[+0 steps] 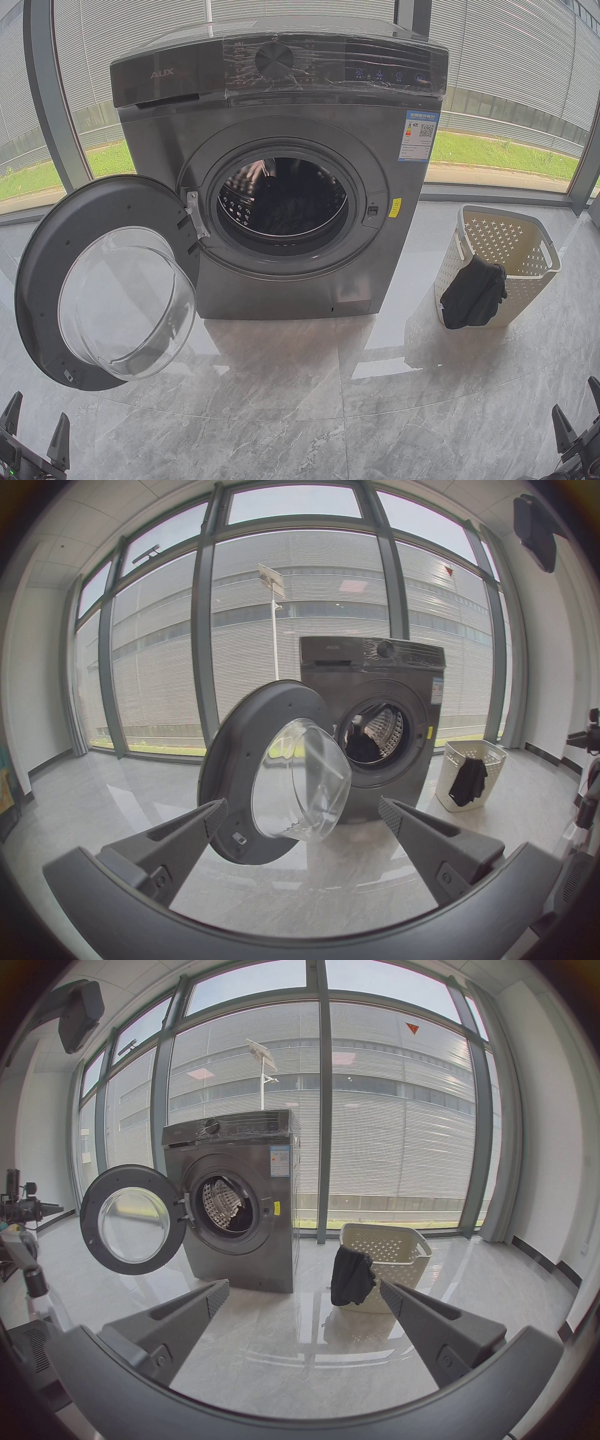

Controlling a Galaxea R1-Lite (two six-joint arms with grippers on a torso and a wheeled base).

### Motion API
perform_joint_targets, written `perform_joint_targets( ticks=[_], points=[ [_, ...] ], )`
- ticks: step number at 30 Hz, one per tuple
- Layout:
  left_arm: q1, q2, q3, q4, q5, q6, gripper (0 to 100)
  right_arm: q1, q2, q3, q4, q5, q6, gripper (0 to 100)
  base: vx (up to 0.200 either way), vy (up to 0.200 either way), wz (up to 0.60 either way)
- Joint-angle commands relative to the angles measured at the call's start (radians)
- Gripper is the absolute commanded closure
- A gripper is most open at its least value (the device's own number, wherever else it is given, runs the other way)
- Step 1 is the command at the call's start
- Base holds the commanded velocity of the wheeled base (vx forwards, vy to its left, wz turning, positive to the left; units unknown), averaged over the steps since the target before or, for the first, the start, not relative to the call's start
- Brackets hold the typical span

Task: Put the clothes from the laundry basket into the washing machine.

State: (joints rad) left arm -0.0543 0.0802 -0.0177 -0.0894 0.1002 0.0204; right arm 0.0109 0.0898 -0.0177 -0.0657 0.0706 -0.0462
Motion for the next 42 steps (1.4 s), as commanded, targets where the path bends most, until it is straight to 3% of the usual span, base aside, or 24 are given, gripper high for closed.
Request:
perform_joint_targets(
  ticks=[1, 3, 5, 10, 15, 16, 17, 23, 24, 25, 26, 33, 42],
  points=[
    [0.053, -0.077, 0.013, 0.030, -0.085, -0.045, 0, -0.009, -0.090, 0.018, 0.015, -0.097, 0.032, 0, 0.000, 0.000, 0.00],
    [0.054, -0.079, 0.013, 0.031, -0.149, -0.105, 0, -0.011, -0.090, 0.018, 0.034, -0.118, 0.052, 0, 0.000, 0.000, 0.00],
    [0.054, -0.080, 0.013, 0.033, -0.159, -0.122, 0, -0.009, -0.090, 0.018, 0.050, -0.112, 0.075, 0, 0.000, 0.000, 0.00],
    [0.056, -0.080, 0.013, 0.033, -0.060, -0.082, 0, -0.009, -0.090, 0.018, 0.050, -0.111, 0.074, 0, 0.000, -0.160, 0.00],
    [0.056, -0.080, 0.015, 0.031, -0.031, -0.071, 0, -0.008, -0.090, 0.018, 0.061, -0.103, 0.068, 0, 0.000, -0.200, 0.00],
    [0.054, -0.080, 0.016, 0.031, 0.024, -0.057, 0, -0.006, -0.090, 0.018, 0.061, -0.103, 0.068, 0, 0.000, -0.200, 0.00],
    [0.054, -0.080, 0.016, 0.034, 0.030, -0.050, 0, -0.008, -0.090, 0.018, 0.061, -0.103, 0.068, 0, 0.000, -0.200, 0.00],
    [0.054, -0.080, 0.016, 0.034, 0.007, -0.031, 0, -0.006, -0.090, 0.018, 0.061, -0.103, 0.068, 0, -0.100, -0.200, 0.00],
    [0.056, -0.080, 0.018, 0.045, -0.060, -0.040, 0, -0.006, -0.090, 0.018, 0.061, -0.103, 0.068, 0, 0.000, -0.200, 0.00],
    [0.056, -0.080, 0.018, 0.045, -0.060, -0.040, 0, -0.006, -0.090, 0.018, 0.061, -0.103, 0.068, 0, 0.000, 0.000, 0.00],
    [0.054, -0.080, 0.013, 0.109, -0.109, -0.028, 0, -0.006, -0.090, 0.018, 0.061, -0.103, 0.068, 0, 0.000, 0.000, 0.00],
    [0.056, -0.080, 0.016, 0.092, -0.106, -0.027, 0, -0.008, -0.090, 0.018, 0.061, -0.103, 0.068, 0, 0.000, 0.000, 0.00],
    [0.054, -0.080, 0.016, 0.092, -0.096, -0.031, 0, -0.006, -0.090, 0.018, 0.061, -0.103, 0.068, 0, 0.000, -0.200, 0.00]
  ],
)
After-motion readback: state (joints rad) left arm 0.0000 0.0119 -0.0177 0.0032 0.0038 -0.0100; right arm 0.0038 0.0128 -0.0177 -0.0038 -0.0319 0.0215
